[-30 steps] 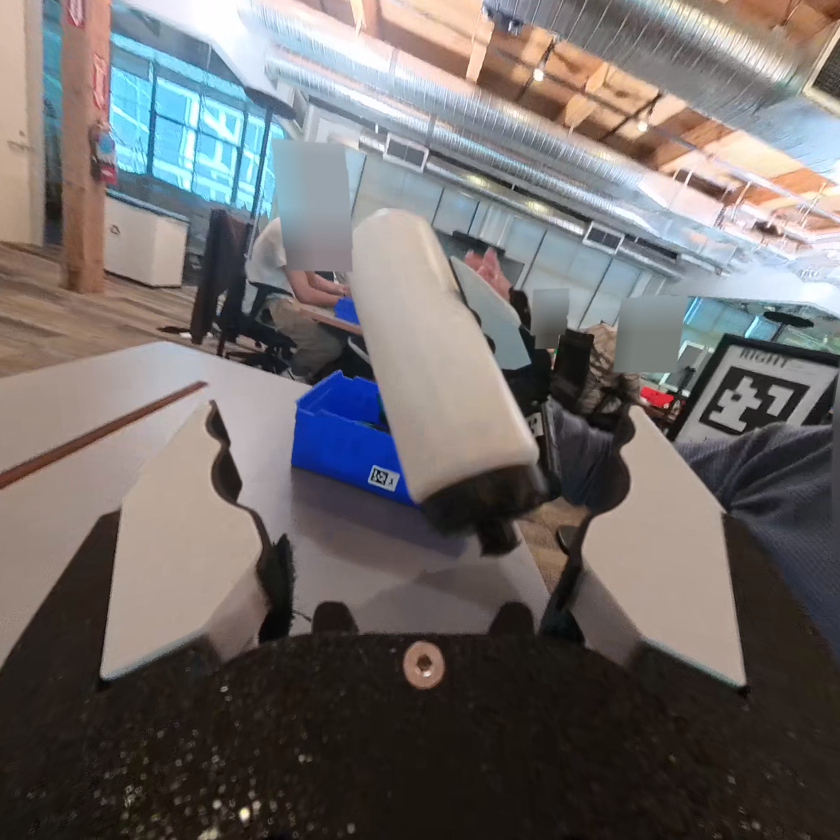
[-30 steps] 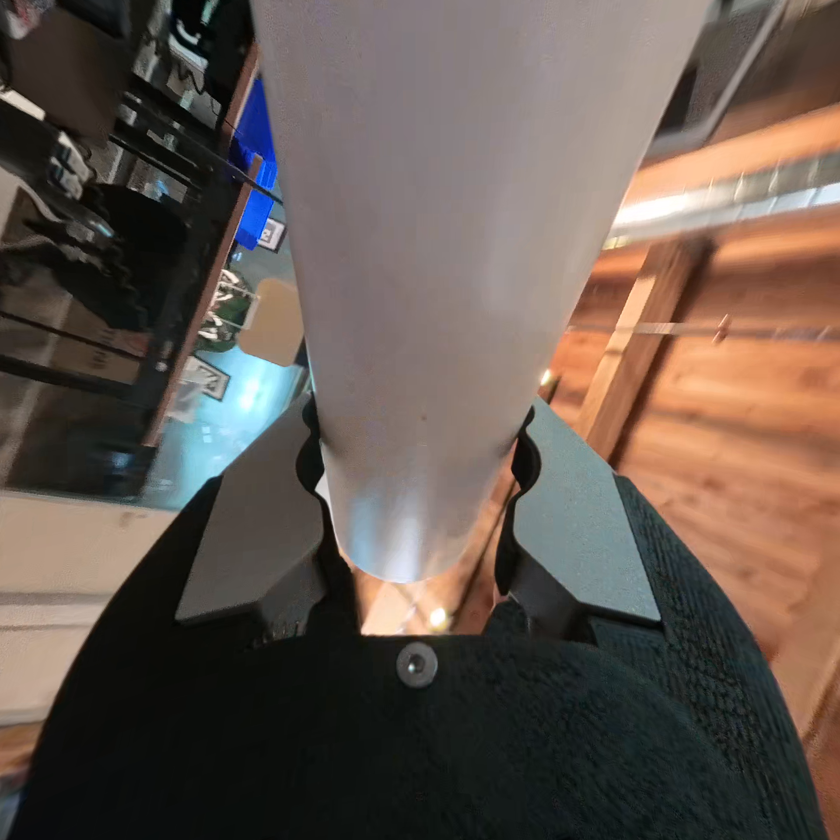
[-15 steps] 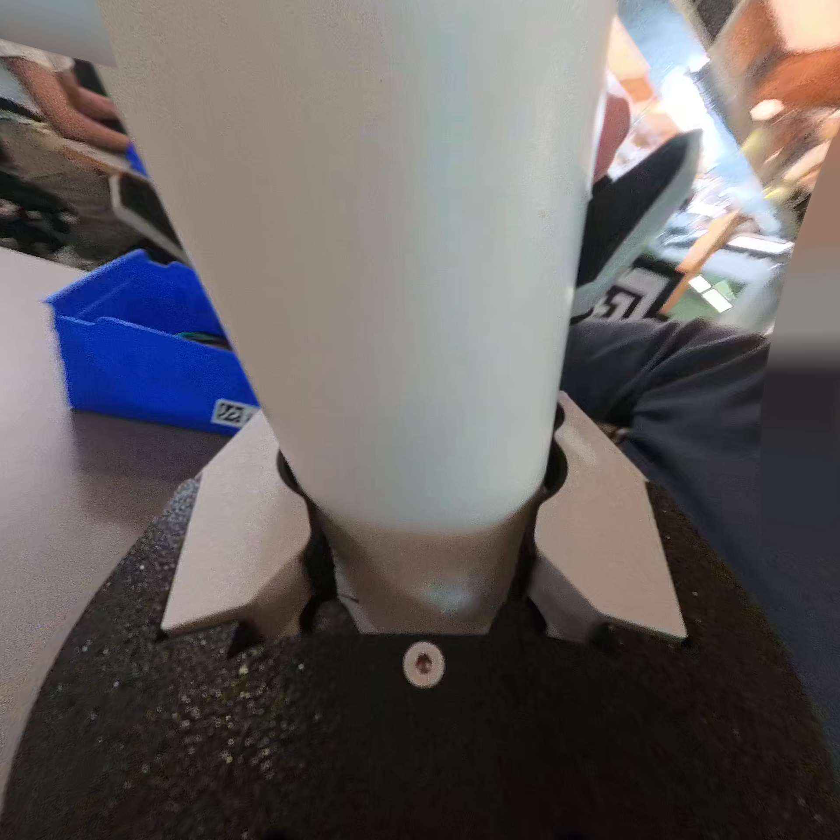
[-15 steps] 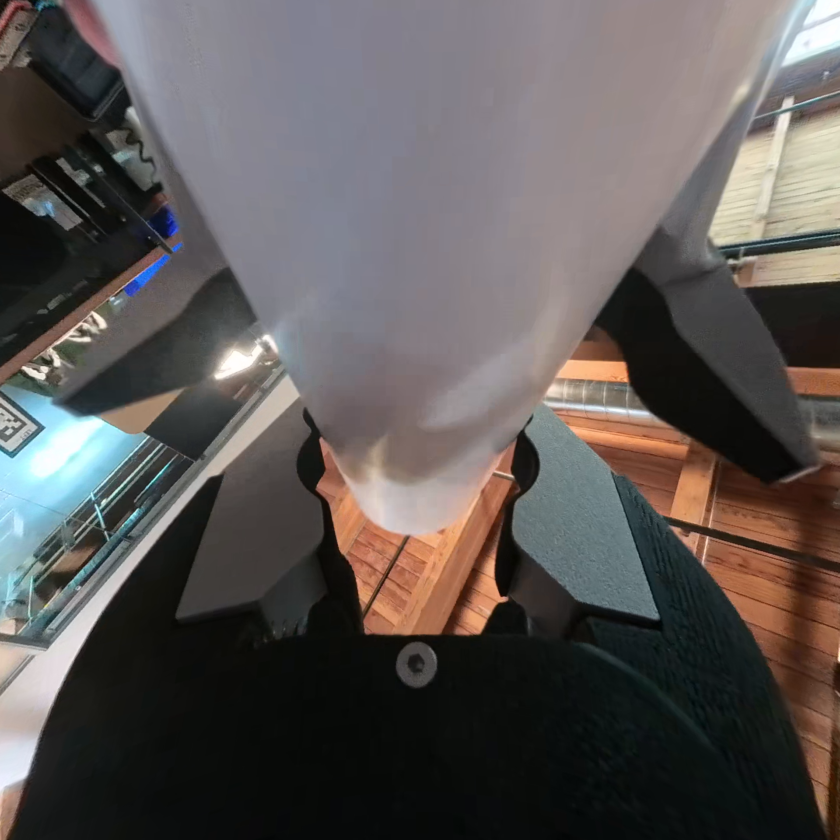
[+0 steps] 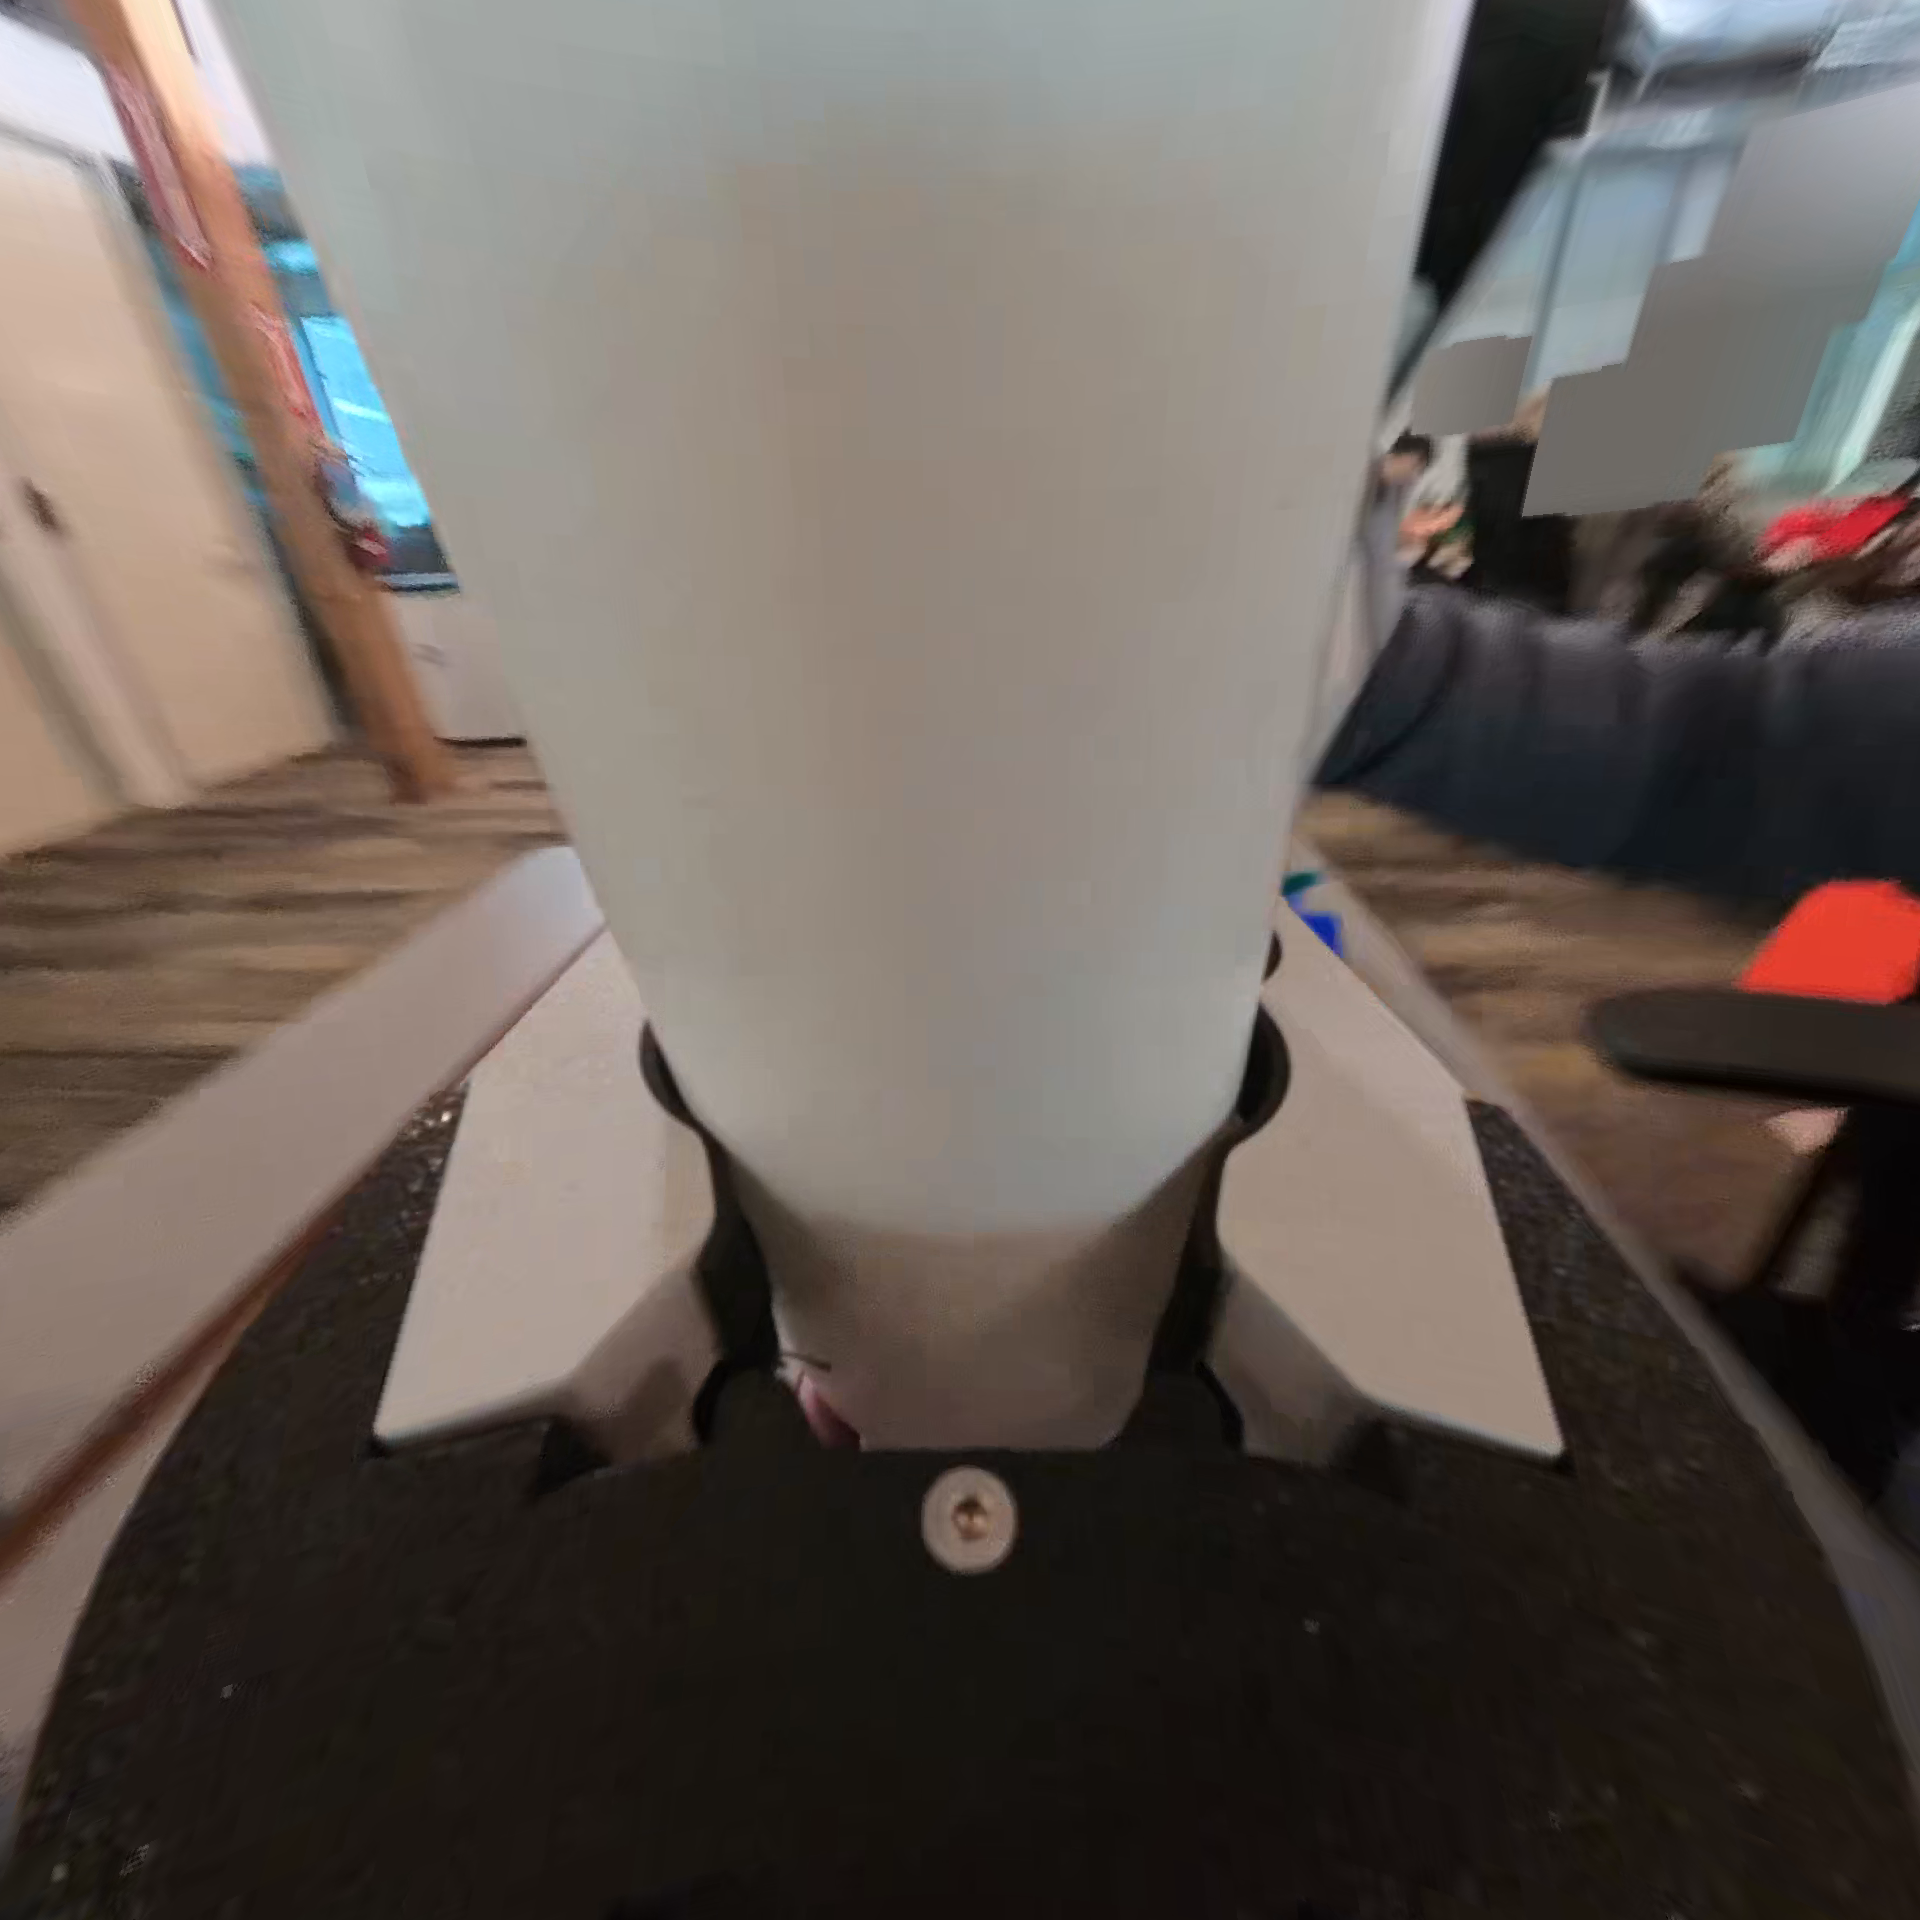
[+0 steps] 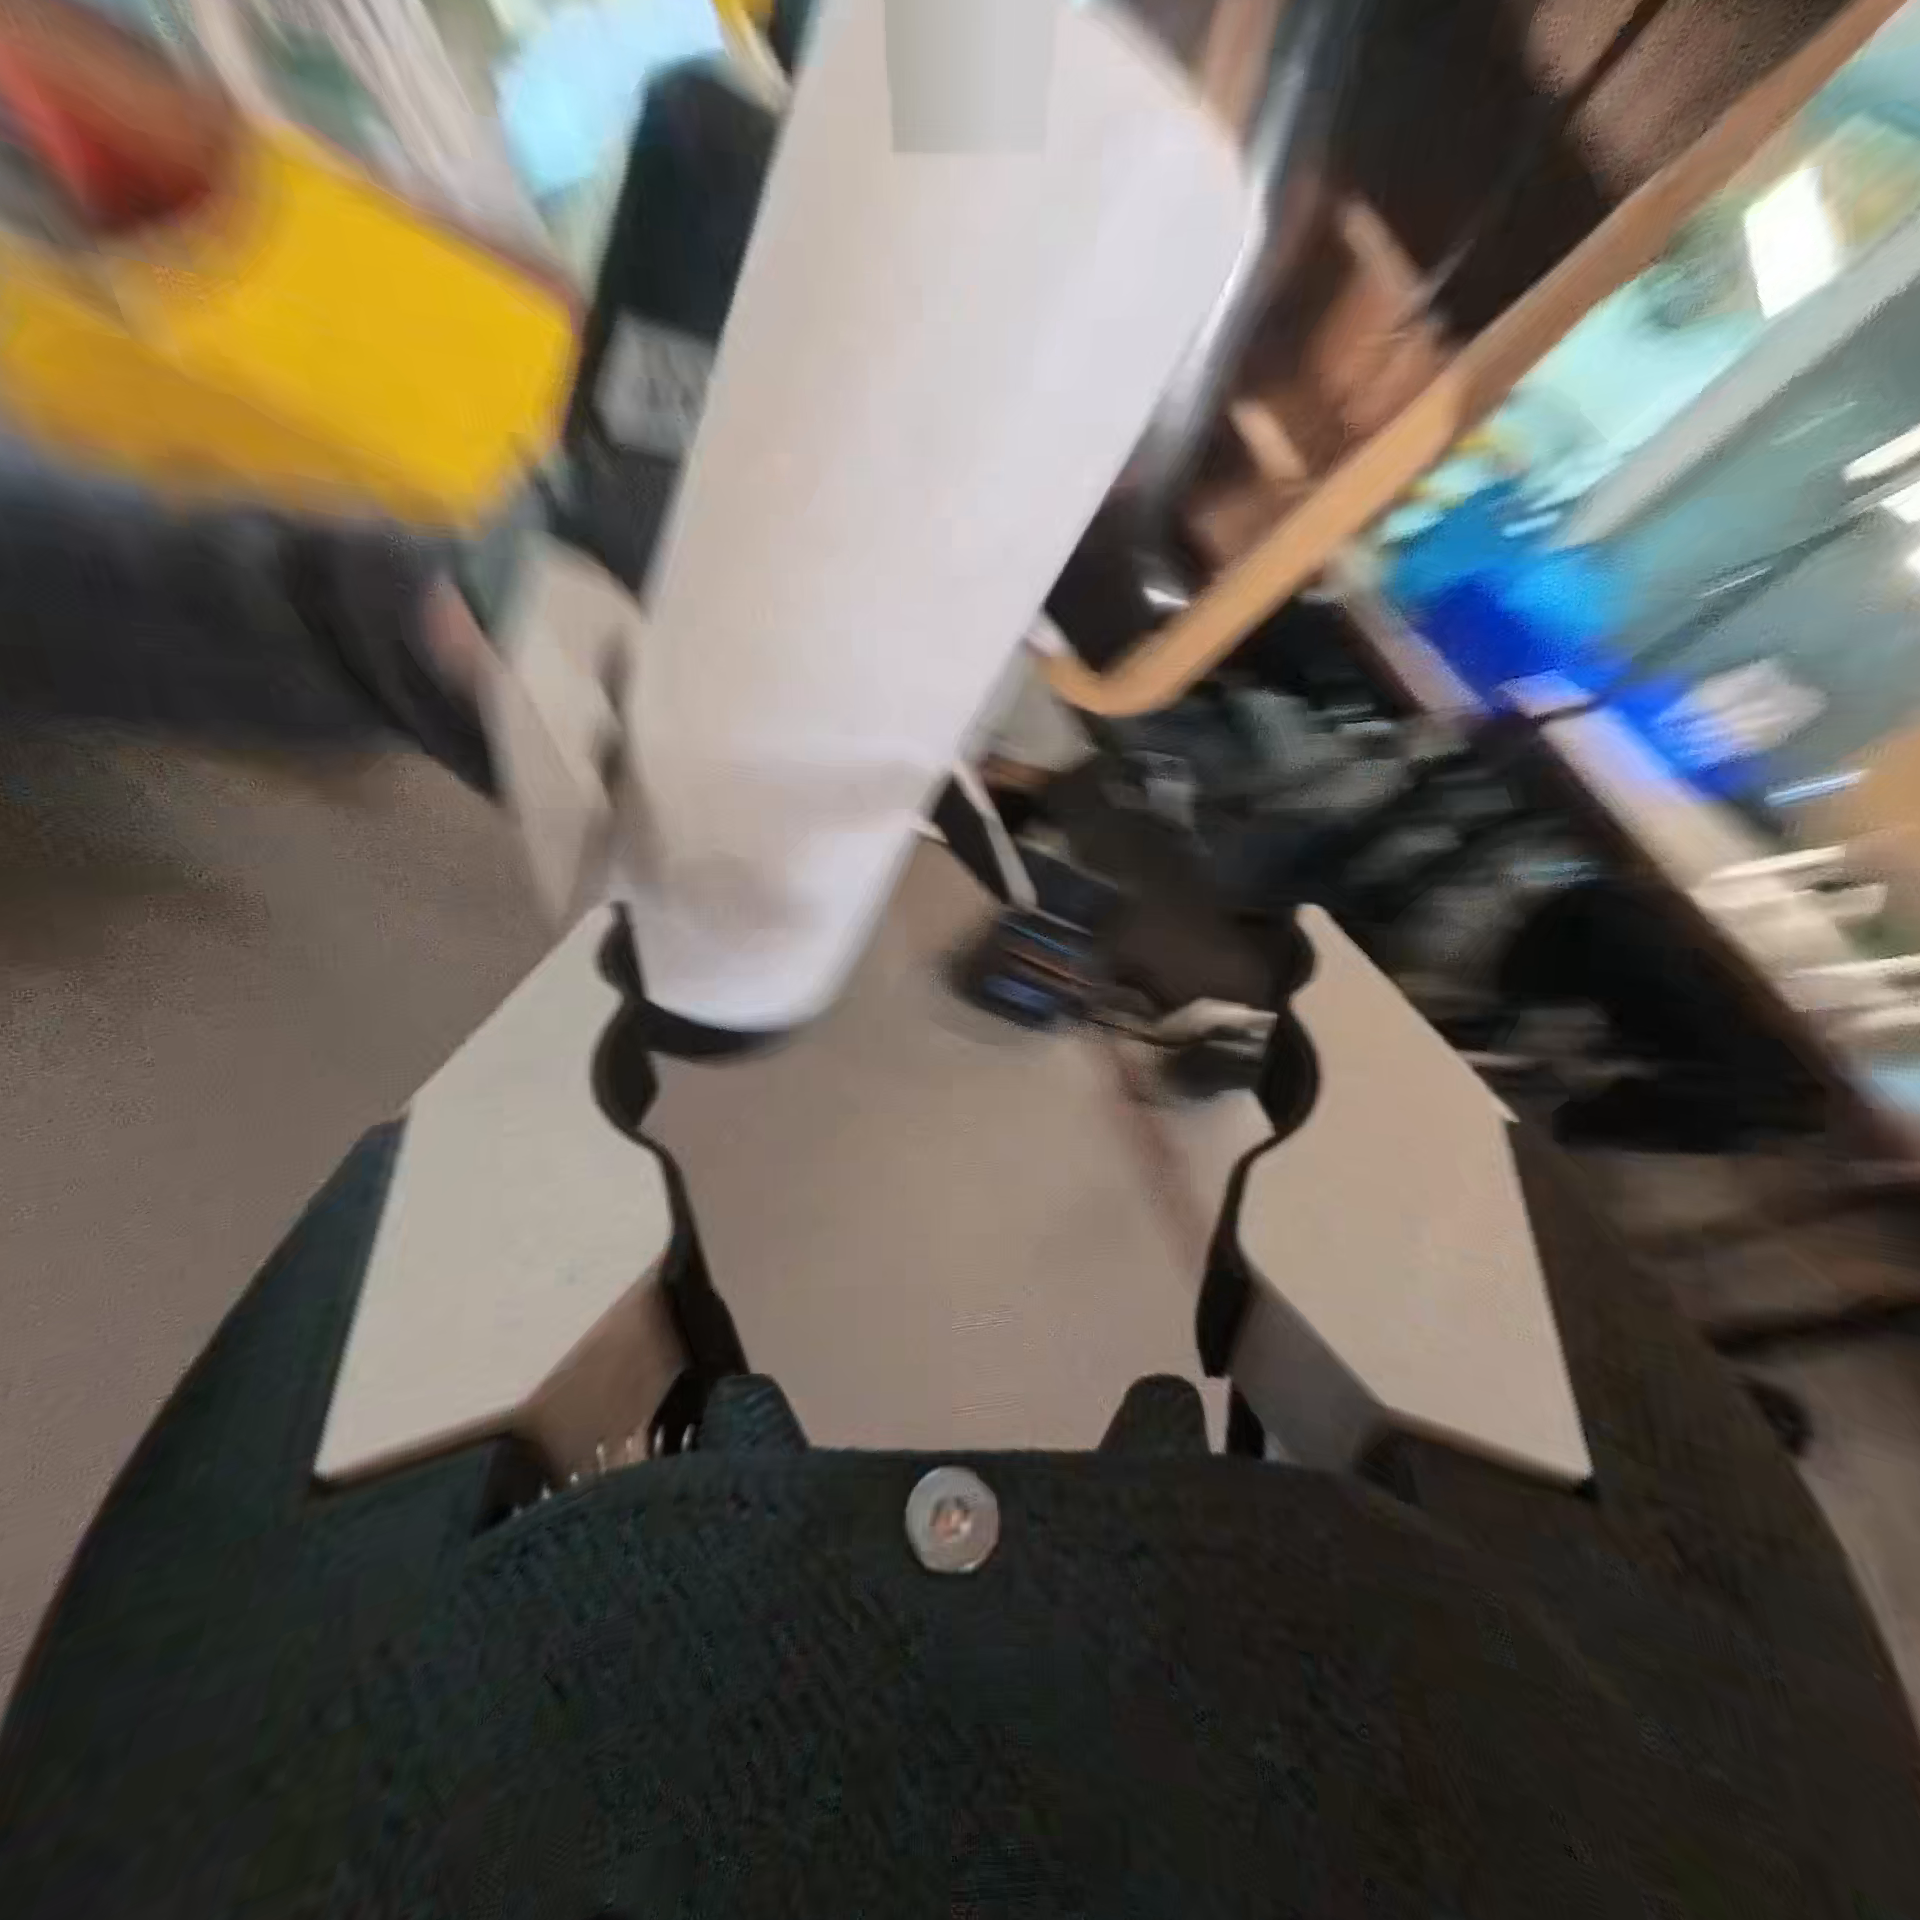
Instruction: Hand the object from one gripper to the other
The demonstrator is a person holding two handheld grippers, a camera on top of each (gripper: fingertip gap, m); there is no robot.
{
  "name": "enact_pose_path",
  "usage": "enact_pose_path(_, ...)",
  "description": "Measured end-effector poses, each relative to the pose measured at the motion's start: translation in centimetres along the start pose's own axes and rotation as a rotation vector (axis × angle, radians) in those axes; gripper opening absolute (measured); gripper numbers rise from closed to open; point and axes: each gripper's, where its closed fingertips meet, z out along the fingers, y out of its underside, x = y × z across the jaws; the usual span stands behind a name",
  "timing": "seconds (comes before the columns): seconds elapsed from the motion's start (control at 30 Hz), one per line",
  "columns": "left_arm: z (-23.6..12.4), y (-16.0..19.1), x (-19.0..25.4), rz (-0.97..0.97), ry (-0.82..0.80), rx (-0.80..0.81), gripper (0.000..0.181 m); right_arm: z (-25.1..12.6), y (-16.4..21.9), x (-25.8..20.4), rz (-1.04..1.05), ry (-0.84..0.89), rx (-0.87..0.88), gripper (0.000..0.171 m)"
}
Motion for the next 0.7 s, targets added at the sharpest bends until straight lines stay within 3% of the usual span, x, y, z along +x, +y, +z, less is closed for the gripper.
enact_pose_path(0.07,0.0,0.1,0.1,0.154,-0.038,-0.021,0.103,0.0,-2.2,-1.2,0.272,-0.14,0.141,0.131)
enact_pose_path(0.2,0.5,1.2,0.5,0.362,-0.078,-0.115,0.103,0.7,-5.2,-3.6,0.395,-0.254,0.274,0.131)
enact_pose_path(0.43,1.3,3.6,0.5,0.576,-0.113,-0.263,0.103,2.5,-5.5,-7.0,0.29,-0.303,0.21,0.113)
enact_pose_path(0.7,1.2,4.6,0.0,0.598,-0.132,-0.285,0.103,2.9,-3.7,-7.8,-0.096,-0.148,0.161,0.097)
